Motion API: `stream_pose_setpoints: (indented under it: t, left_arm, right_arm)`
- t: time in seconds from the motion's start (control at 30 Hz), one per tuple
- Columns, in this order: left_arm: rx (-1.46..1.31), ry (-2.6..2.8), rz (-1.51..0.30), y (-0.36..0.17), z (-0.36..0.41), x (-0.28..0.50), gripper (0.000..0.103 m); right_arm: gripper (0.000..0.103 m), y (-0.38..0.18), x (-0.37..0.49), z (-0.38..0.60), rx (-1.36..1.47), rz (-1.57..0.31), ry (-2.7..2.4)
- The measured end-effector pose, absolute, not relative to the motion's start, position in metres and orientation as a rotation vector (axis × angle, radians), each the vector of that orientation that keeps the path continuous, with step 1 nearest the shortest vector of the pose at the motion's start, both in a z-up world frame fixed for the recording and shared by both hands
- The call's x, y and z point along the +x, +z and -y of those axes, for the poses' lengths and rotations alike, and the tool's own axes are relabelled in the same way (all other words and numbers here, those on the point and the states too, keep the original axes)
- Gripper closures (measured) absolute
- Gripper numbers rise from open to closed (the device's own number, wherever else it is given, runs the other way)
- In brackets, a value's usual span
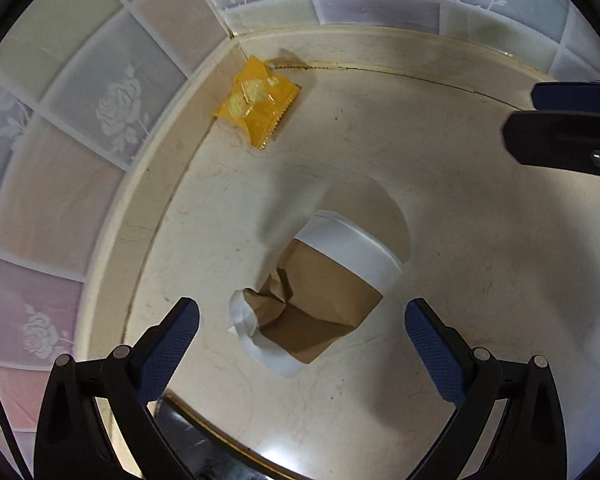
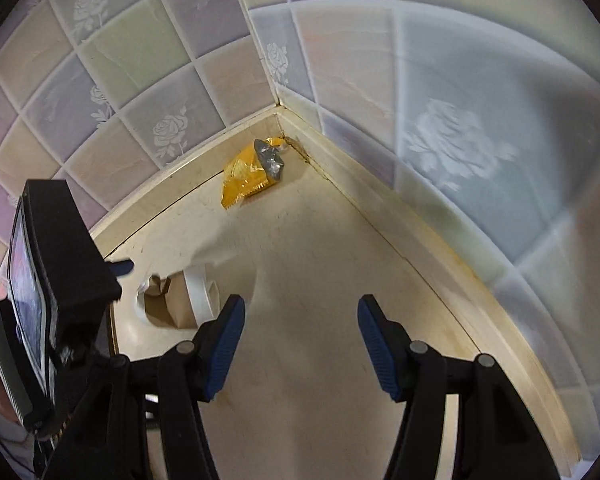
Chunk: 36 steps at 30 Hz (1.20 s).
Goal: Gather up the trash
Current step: 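Grasp the brown-and-white paper cup with the left gripper while the right gripper approaches the yellow chip bag, then grasp the yellow chip bag with the right gripper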
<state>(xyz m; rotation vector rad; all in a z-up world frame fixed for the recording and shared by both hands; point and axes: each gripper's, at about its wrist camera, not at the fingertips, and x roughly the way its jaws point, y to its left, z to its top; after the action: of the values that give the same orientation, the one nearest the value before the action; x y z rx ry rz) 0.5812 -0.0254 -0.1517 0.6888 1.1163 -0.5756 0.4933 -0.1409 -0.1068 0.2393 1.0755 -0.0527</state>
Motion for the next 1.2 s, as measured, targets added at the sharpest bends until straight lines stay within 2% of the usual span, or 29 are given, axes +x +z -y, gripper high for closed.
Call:
stream_pose_setpoints:
  t: [0.1, 0.13, 0.2, 0.23, 0.27, 0.3, 0.33, 0.63, 0.77, 1.1, 1.13, 1.17, 1.2]
  left_arm:
    - [0.637, -0.594, -1.156, -0.159, 0.023, 0.591, 0.005]
    - [0.612, -0.601, -1.173, -0.161, 0.021, 0.595, 0.011]
    - [0.555, -0.608, -1.196, -0.163, 0.016, 0.601, 0.016]
    - [0.528, -0.606, -1.201, -0.163, 0.013, 0.604, 0.024]
    - [0.486, -0.614, -1.213, -0.163, 0.01, 0.608, 0.039]
    - [0.431, -0.622, -1.233, -0.162, 0.005, 0.613, 0.046]
    - [0.396, -0.611, -1.252, -0.162, 0.001, 0.617, 0.048]
    - [0.133, -0.451, -1.301, -0.155, -0.05, 0.644, 0.049]
    - [0.025, -0.375, -1.29, -0.148, -0.073, 0.651, 0.049]
    - [-0.134, -0.277, -1.278, -0.146, -0.116, 0.666, 0.049]
    - [-0.134, -0.277, -1.276, -0.144, -0.119, 0.664, 0.049]
    - [-0.134, -0.278, -1.275, -0.144, -0.12, 0.663, 0.049]
    - [-0.134, -0.281, -1.275, -0.144, -0.119, 0.662, 0.049]
  right_arm:
    - [0.044, -0.111, 0.509, 0.137, 0.24, -1.081, -0.047]
    - [0.044, -0.113, 0.516, 0.136, 0.245, -1.083, -0.046]
    - [0.044, -0.118, 0.528, 0.135, 0.253, -1.086, -0.039]
    - [0.044, -0.12, 0.534, 0.134, 0.256, -1.087, -0.036]
    - [0.044, -0.121, 0.539, 0.133, 0.258, -1.089, -0.034]
    - [0.044, -0.124, 0.545, 0.131, 0.259, -1.091, -0.035]
    - [0.044, -0.126, 0.551, 0.13, 0.26, -1.093, -0.031]
    - [0.044, -0.139, 0.6, 0.108, 0.221, -1.061, -0.011]
    - [0.037, -0.142, 0.625, 0.095, 0.157, -1.037, -0.035]
    - [0.036, -0.17, 0.66, 0.067, -0.001, -1.107, -0.074]
    - [0.041, -0.173, 0.659, 0.067, -0.012, -1.121, -0.083]
    - [0.051, -0.176, 0.659, 0.066, -0.015, -1.133, -0.081]
    - [0.051, -0.179, 0.657, 0.066, -0.013, -1.145, -0.079]
